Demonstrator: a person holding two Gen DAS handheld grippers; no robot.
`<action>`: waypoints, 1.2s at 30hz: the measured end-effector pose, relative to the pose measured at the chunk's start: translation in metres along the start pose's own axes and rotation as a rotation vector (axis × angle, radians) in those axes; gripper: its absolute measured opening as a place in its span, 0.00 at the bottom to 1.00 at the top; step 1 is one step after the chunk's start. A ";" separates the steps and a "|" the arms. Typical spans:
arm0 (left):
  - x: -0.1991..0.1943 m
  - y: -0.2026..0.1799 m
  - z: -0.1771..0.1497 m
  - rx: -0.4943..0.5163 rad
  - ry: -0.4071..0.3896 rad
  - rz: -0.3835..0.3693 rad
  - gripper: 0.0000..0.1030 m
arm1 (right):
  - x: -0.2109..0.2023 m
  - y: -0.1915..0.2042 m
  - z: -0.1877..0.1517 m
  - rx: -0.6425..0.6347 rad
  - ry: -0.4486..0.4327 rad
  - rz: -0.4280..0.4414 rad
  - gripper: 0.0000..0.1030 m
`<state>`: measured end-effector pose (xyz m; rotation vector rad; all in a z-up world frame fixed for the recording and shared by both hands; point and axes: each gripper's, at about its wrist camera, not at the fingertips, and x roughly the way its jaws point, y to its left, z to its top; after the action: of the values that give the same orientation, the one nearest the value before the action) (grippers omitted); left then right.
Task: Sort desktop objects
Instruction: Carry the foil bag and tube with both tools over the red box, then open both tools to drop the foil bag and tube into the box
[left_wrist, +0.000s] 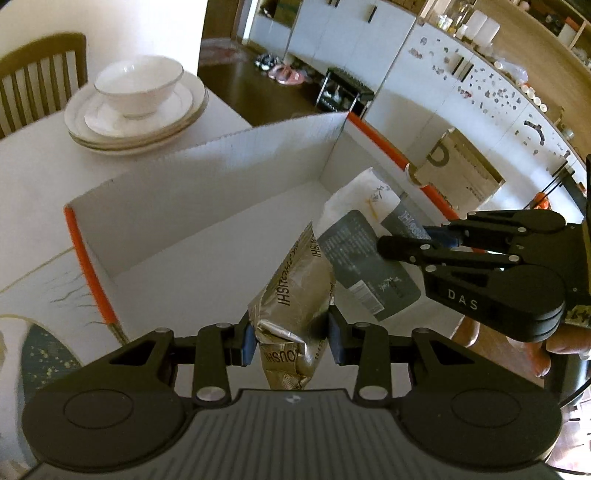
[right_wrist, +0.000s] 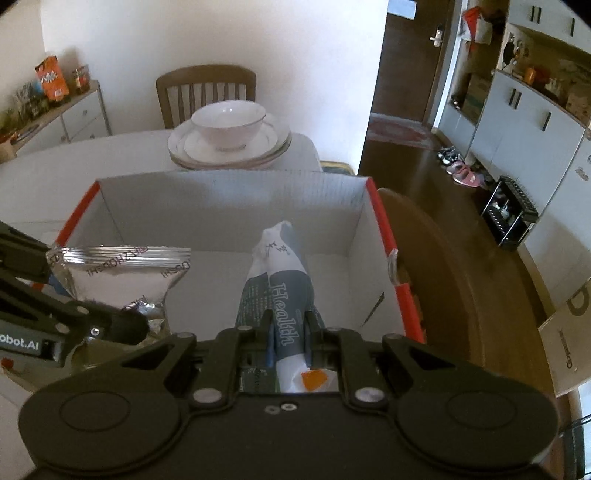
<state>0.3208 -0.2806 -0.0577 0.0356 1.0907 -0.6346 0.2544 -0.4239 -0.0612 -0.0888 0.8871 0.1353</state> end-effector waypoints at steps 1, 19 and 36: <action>0.003 0.001 0.001 -0.002 0.008 -0.001 0.35 | 0.003 0.000 0.000 -0.001 0.006 0.004 0.13; 0.045 0.006 0.011 0.030 0.143 -0.017 0.35 | 0.029 -0.004 -0.007 -0.016 0.063 0.021 0.14; 0.046 -0.012 0.011 0.145 0.169 0.062 0.61 | 0.040 -0.003 -0.012 -0.037 0.066 -0.029 0.22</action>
<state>0.3379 -0.3156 -0.0872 0.2518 1.2001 -0.6630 0.2708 -0.4253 -0.0995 -0.1415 0.9489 0.1228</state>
